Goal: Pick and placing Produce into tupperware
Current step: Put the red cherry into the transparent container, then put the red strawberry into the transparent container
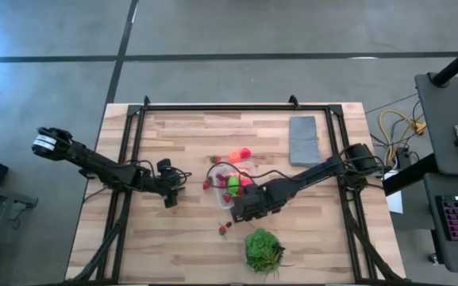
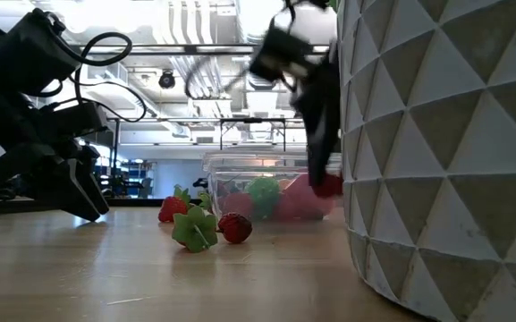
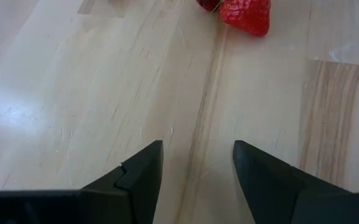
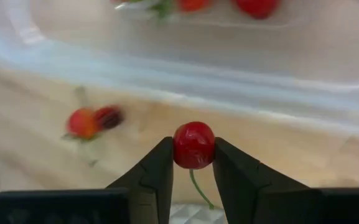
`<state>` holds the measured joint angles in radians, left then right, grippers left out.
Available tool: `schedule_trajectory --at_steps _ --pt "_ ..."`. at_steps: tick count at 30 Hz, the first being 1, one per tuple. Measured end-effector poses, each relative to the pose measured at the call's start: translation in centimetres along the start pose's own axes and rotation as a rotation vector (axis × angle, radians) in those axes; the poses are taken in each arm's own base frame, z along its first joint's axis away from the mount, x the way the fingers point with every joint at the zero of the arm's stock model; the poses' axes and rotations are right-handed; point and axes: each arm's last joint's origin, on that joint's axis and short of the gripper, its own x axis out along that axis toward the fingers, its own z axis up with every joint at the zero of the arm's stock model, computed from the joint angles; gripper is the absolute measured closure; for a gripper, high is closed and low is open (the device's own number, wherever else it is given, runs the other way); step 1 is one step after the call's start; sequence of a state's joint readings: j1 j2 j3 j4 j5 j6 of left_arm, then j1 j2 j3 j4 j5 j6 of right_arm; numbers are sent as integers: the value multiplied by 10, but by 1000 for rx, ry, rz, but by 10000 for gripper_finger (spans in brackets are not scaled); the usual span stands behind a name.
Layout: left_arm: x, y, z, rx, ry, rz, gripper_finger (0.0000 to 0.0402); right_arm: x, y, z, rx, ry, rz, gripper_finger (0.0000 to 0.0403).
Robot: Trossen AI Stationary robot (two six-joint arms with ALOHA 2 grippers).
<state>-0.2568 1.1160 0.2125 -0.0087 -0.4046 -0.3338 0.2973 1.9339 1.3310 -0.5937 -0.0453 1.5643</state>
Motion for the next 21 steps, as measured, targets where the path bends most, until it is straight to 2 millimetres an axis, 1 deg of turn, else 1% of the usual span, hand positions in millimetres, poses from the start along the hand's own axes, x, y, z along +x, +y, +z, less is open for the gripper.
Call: schedule_trajectory --at_steps 4,7,10,12,13,15,17,21 --pt "0 0 0 0 0 0 217 -19 8 -4 -39 -52 0 305" --pt "0 0 0 0 0 0 217 -37 6 -4 -48 -124 -55 301" --pt "0 0 0 1 0 -2 217 -62 4 0 -57 -261 -114 298" --pt "0 0 0 0 2 -4 217 -78 5 7 -58 -384 -123 294" --pt "0 0 0 0 2 -6 217 -83 5 11 -66 -429 -126 292" --pt "0 0 0 0 3 -11 217 -87 6 25 -99 -460 -133 287" --pt "0 0 0 0 3 -13 217 -86 7 39 -138 -437 -125 279" --pt "0 -1 1 -2 -3 -15 217 -73 13 67 -187 -380 -44 256"
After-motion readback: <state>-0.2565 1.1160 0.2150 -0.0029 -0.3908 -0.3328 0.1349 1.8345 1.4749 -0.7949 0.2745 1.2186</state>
